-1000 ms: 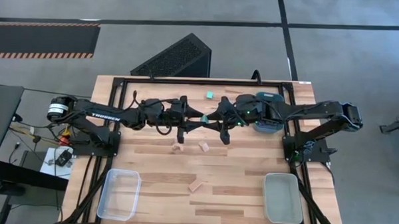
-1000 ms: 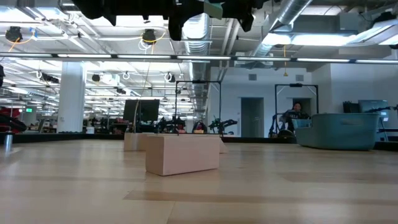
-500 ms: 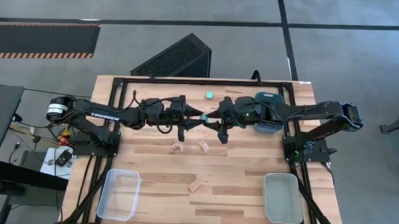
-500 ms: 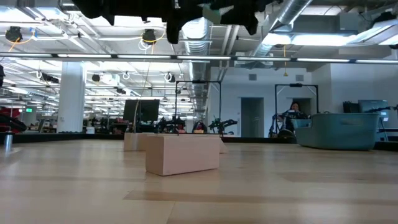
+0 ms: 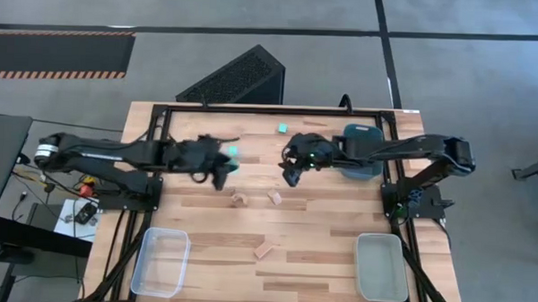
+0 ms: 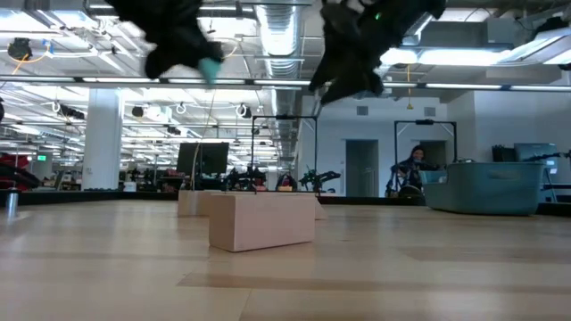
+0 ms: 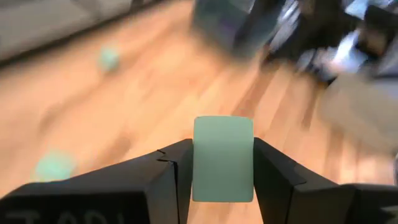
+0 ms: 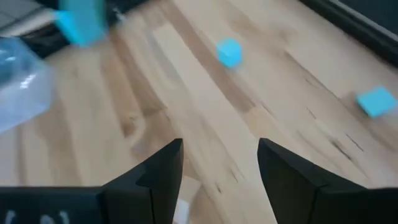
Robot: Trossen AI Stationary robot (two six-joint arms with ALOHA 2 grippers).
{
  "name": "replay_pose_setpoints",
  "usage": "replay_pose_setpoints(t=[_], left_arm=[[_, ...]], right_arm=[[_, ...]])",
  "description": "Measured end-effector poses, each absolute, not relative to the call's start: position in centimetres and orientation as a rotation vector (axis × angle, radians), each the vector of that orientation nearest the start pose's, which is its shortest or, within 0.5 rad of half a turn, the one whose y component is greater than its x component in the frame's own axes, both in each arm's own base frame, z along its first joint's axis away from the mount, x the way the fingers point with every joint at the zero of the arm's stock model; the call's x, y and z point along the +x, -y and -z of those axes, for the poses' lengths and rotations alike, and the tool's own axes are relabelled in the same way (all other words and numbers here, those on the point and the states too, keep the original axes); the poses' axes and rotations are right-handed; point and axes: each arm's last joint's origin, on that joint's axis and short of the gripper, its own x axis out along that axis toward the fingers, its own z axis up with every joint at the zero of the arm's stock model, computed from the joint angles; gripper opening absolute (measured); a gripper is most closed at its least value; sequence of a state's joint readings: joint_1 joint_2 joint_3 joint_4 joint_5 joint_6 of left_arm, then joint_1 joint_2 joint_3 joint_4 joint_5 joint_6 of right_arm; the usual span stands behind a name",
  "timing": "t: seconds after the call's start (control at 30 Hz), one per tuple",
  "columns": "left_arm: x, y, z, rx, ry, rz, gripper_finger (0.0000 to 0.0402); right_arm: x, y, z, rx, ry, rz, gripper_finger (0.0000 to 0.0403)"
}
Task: Sort & place blocks by color
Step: Put the light blue block into the transparent bin
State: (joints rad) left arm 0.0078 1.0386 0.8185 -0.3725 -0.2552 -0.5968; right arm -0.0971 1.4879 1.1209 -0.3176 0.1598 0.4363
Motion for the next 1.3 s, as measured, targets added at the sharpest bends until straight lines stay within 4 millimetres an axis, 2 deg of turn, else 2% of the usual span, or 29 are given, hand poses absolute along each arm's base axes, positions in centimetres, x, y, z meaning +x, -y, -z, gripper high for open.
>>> replay_pose_setpoints(t=[0.2,0.3,0.4,0.53,0.7,0.93,1.07,1.2,1.3], left_arm=[[16.7,2.0,-27.2,-0.586,-0.794,-0.458,0.0108],[15.0,3.2,-26.7,-0.645,-0.933,-0.456,0.0108],[14.0,4.3,-26.3,-0.703,-1.025,-0.463,0.0109],[13.4,6.1,-26.0,-0.755,-1.118,-0.411,0.0109],[12.7,8.7,-25.9,-0.778,-1.199,-0.266,0.0110],[11.8,10.7,-24.6,-0.730,-1.397,-0.272,0.0117],[12.1,11.5,-23.9,-0.702,-1.438,-0.293,0.0139],[12.6,12.3,-23.0,-0.672,-1.508,-0.311,0.0164],[12.8,13.0,-22.2,-0.679,-1.620,-0.314,0.0180]], right_arm=[[33.5,6.2,-25.3,0.465,-0.622,0.447,0.0221],[34.3,8.4,-24.2,0.541,-0.632,0.427,0.0217],[34.9,10.8,-22.8,0.612,-0.693,0.497,0.0211],[36.2,13.7,-20.5,0.650,-0.849,0.577,0.0196],[37.5,17.8,-19.1,0.621,-0.967,0.627,0.0169],[38.4,24.1,-17.9,0.612,-1.053,0.711,0.0150],[38.8,25.9,-17.5,0.591,-1.133,0.705,0.0163],[39.7,26.7,-17.2,0.586,-1.139,0.668,0.0190],[40.0,26.9,-17.8,0.569,-1.126,0.648,0.0208]])
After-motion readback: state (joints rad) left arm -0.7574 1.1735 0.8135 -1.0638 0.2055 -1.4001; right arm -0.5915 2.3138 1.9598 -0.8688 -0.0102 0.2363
